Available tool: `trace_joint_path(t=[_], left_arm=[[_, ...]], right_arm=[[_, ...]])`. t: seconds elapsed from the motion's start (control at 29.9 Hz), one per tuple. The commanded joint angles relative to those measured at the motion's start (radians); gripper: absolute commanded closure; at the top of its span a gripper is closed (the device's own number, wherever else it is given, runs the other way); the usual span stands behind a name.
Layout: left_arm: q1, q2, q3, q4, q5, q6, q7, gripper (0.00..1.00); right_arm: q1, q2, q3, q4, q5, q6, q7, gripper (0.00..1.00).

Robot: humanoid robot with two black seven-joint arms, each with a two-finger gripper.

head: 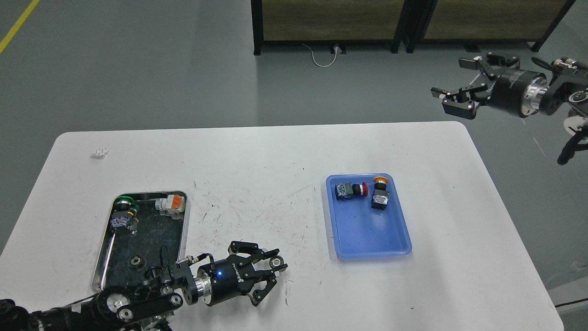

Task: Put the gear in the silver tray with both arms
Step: 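Move the gear into the silver tray and open the left gripper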

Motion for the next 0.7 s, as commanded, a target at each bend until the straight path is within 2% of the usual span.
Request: trace_joint_path(t=[0.0, 0.17, 0.33, 0.47, 0.67], left_arm=[[-0.036, 0.125, -0.02, -0.076, -0.016, -0.024, 0.012, 0.74], [-0.042, 0.294, -0.06, -0.138, -0.024, -0.064, 0.012, 0.74], [-0.039, 0.419, -0.067, -0.159, -0.062, -0.065, 0.01, 0.73], [-0.033, 0.469, -0.063, -0.156, -0.099, -0.065, 0.01, 0.72], [0.0, 0.482, -0.057, -0.13, -0.099, -0.061, 0.012, 0.71]], right_arm=[[-0.001, 0.0, 0.001, 0.0, 0.001, 0.0, 0.0, 0.07], [-0.001, 0.001, 0.004, -0.002, 0.0, -0.002, 0.0, 0.07], [0.001, 0.035, 0.004, -0.026, 0.0, -0.012, 0.0, 0.07], [0.002, 0.072, 0.004, -0.052, 0.0, -0.014, 0.0, 0.07], [0.009, 0.126, 0.004, -0.083, 0.0, -0.022, 0.0, 0.07]])
